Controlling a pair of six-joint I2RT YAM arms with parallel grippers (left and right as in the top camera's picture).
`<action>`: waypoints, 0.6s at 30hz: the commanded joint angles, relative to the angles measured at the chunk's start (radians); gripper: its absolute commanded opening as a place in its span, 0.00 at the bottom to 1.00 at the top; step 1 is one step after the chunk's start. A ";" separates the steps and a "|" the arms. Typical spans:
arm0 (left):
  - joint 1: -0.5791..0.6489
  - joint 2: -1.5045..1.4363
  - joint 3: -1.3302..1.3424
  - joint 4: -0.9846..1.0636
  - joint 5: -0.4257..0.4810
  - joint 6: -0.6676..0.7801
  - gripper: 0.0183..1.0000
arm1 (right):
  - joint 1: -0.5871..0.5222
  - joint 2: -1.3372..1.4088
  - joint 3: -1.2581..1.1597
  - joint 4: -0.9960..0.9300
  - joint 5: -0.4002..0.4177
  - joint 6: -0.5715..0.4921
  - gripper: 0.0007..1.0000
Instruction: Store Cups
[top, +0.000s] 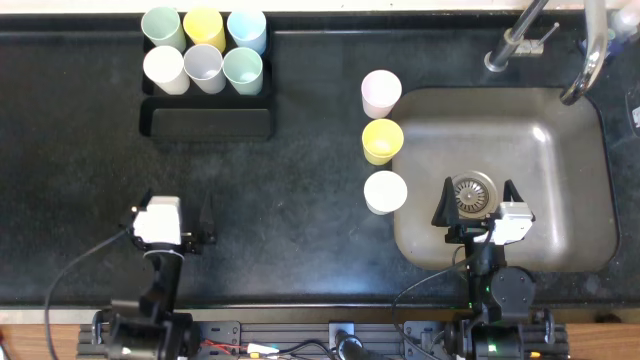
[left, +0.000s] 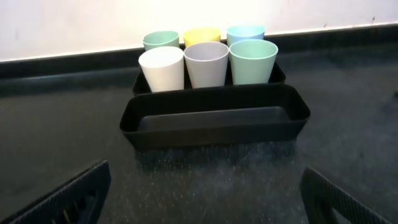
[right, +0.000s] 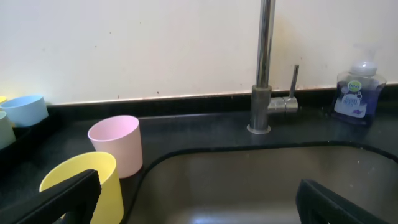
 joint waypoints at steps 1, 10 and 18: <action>-0.003 0.326 0.319 -0.008 0.089 0.015 1.00 | -0.003 -0.011 -0.013 0.005 -0.005 0.005 1.00; -0.151 1.257 1.431 -0.380 0.497 0.014 1.00 | -0.003 -0.011 -0.013 0.005 -0.005 0.005 1.00; -0.431 2.031 2.385 -0.903 0.150 -0.332 1.00 | -0.003 -0.011 -0.013 0.005 -0.005 0.005 1.00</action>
